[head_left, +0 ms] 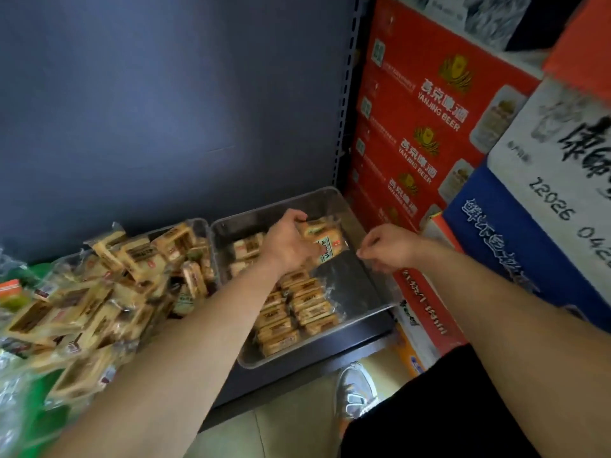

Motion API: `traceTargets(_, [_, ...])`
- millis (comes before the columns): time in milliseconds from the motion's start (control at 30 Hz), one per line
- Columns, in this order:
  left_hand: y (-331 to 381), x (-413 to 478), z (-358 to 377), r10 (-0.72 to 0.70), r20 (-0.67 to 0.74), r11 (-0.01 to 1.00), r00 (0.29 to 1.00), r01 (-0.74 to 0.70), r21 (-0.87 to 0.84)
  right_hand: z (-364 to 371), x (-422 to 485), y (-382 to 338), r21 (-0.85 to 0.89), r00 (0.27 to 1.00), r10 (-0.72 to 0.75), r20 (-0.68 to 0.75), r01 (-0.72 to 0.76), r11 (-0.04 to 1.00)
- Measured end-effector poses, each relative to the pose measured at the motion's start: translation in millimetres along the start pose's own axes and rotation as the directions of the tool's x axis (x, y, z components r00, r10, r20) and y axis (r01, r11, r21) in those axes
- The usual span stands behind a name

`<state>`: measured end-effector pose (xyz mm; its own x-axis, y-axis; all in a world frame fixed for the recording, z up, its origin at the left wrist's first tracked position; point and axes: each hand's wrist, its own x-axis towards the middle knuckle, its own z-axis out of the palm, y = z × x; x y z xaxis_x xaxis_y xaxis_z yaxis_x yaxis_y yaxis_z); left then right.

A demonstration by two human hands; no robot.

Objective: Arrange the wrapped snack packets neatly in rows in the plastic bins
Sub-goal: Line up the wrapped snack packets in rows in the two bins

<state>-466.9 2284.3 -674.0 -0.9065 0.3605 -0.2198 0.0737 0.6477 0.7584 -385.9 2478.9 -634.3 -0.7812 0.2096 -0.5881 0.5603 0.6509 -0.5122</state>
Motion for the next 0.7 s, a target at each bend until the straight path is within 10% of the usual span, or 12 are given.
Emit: traceTargets(700, [-55.5, 44.8, 94.1, 0.308, 0.022, 0.640, 0.951, -0.225, 0.735, 21.1, 21.2, 3.0, -0.106, 0.980, 0.028, 0.199, -0.007, 0.994])
